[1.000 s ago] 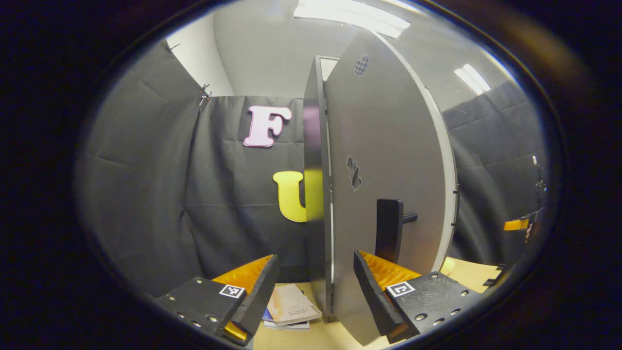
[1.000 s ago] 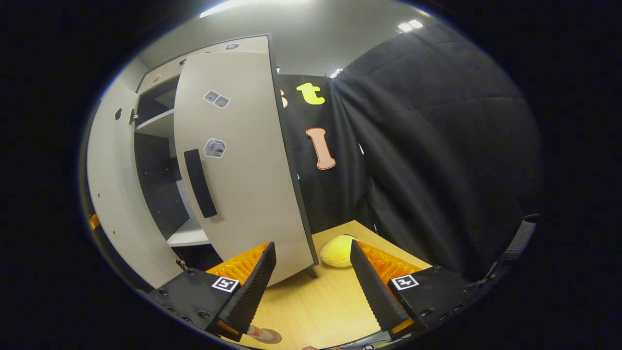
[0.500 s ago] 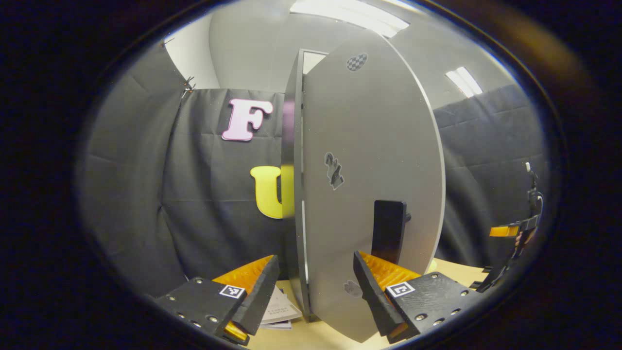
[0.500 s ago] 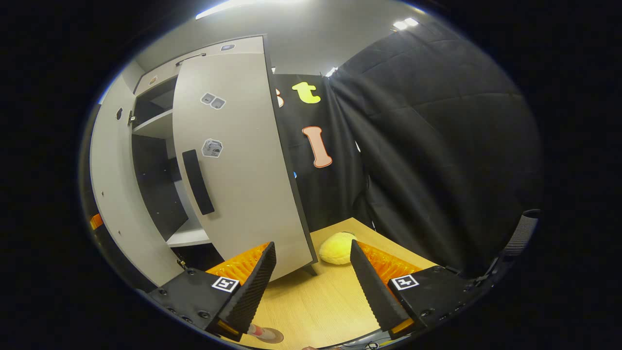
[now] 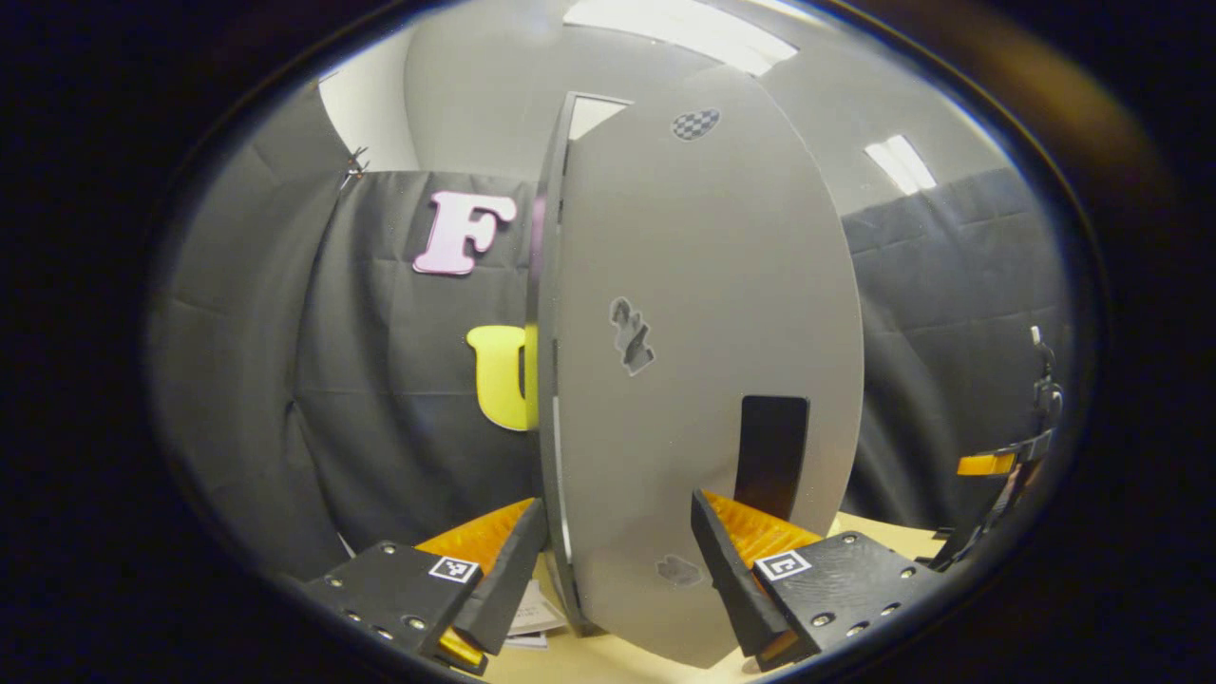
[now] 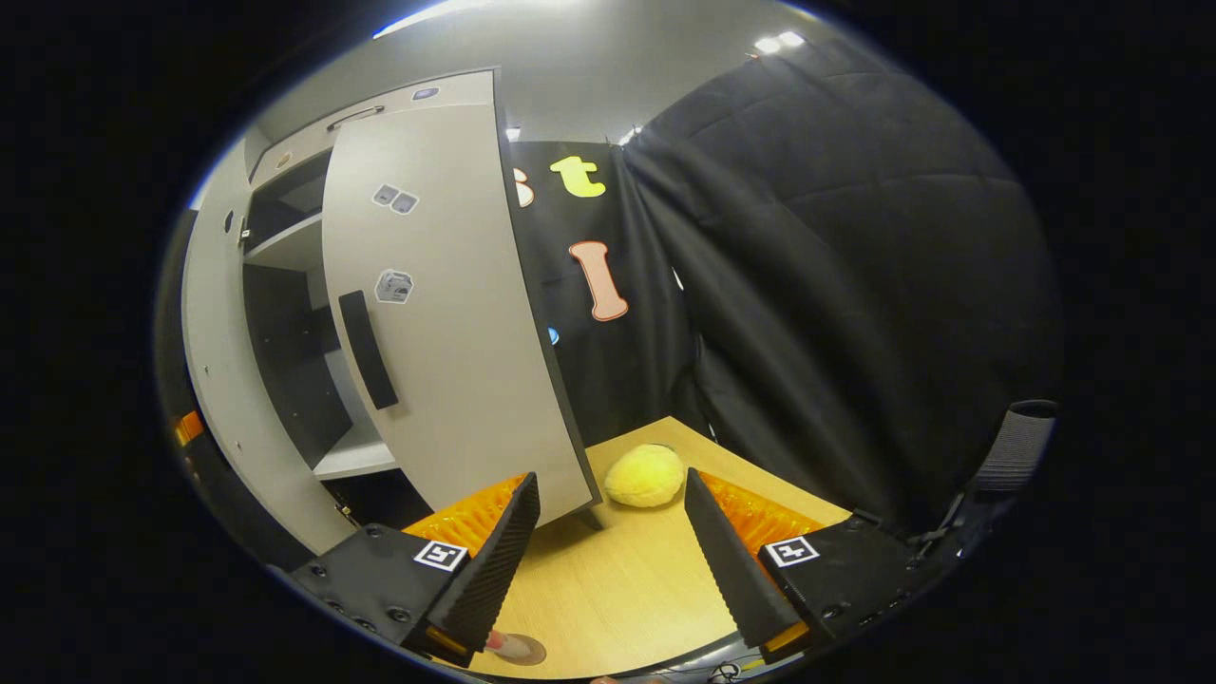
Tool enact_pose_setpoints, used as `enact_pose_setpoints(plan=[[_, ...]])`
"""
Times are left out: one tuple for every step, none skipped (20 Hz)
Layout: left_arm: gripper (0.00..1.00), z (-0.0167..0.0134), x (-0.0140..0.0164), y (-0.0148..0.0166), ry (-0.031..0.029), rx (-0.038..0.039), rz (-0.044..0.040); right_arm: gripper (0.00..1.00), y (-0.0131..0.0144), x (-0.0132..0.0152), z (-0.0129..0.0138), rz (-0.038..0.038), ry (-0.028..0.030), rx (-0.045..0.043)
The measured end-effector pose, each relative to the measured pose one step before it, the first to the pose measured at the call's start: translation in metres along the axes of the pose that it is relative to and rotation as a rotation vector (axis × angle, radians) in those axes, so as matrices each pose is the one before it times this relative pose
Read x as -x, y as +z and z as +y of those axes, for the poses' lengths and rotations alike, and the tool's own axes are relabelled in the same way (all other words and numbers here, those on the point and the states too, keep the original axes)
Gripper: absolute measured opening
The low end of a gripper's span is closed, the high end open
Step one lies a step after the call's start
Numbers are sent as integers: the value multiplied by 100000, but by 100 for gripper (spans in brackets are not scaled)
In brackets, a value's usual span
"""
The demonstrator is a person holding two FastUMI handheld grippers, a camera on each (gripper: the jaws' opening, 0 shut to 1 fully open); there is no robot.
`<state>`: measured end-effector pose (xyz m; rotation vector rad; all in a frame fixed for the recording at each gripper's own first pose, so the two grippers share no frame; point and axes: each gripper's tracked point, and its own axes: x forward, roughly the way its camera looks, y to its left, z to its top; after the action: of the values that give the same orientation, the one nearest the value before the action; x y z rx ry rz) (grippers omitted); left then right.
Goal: Grasp the bottle in the cabinet with the left hand and place it on the coaster, then close the right door with the right hand and the left door with the left hand.
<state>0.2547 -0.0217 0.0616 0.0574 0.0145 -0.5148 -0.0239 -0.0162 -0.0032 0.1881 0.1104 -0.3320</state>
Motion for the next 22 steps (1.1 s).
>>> enact_pose_setpoints(plan=[[89,-657,-533,536,101,-1027,-1745,98,270,198,-250,-1208,-697,214],[89,-676,-655,456,38,-1088,-1836,98,325,194,-304,-1106,-681,102],[89,-593,-541,178,170,-766,-1459,98,61,284,-339,-731,-802,62],[89,-669,-415,-9,779,-532,-1939,98,72,197,-332,-363,-763,90],[90,-502,-426,447,1244,-757,-2638,98,-120,192,-325,-51,-1000,41],[93,-735,-535,519,-6,-967,-2380,98,11,230,-414,6,-969,22],[90,-940,-596,303,-570,-844,-1514,98,-238,212,-434,173,-1262,27],[90,-1035,-654,-218,-1185,-654,28,98,-300,290,-580,463,-1420,-41],[90,-1139,-232,-257,-1744,-191,442,98,-546,394,-527,969,-1230,-109],[89,-847,-280,-221,-1687,500,441,98,-386,80,-467,1051,-1481,-155],[89,-779,13,-202,-1798,1259,520,98,-303,-64,-167,730,-999,-188],[82,-560,-5,-242,-1289,1549,575,98,-82,-34,-115,86,-737,-246],[89,-182,289,-147,-63,1398,400,98,-20,-168,-18,-155,-355,-371],[96,57,433,-188,137,1533,244,98,141,-220,260,-265,206,-475],[96,131,522,-101,268,1890,253,98,52,-171,353,-415,712,-371],[96,419,727,-198,734,1697,277,98,228,-269,519,-582,1013,-239],[96,785,916,-115,1850,1705,41,98,231,-293,692,-843,1561,-28],[82,968,997,-126,2289,1052,28,98,392,-335,807,-1020,1891,281],[83,923,829,-178,2411,294,271,98,257,-386,793,-988,1974,537],[83,1314,1241,-323,3651,-358,472,98,355,-372,884,-1110,2097,718],[96,1362,1080,-161,3392,-627,342,98,317,-244,948,-1237,2261,836],[96,1305,1117,-359,3587,-205,773,98,370,-390,1050,-1031,2484,952]])
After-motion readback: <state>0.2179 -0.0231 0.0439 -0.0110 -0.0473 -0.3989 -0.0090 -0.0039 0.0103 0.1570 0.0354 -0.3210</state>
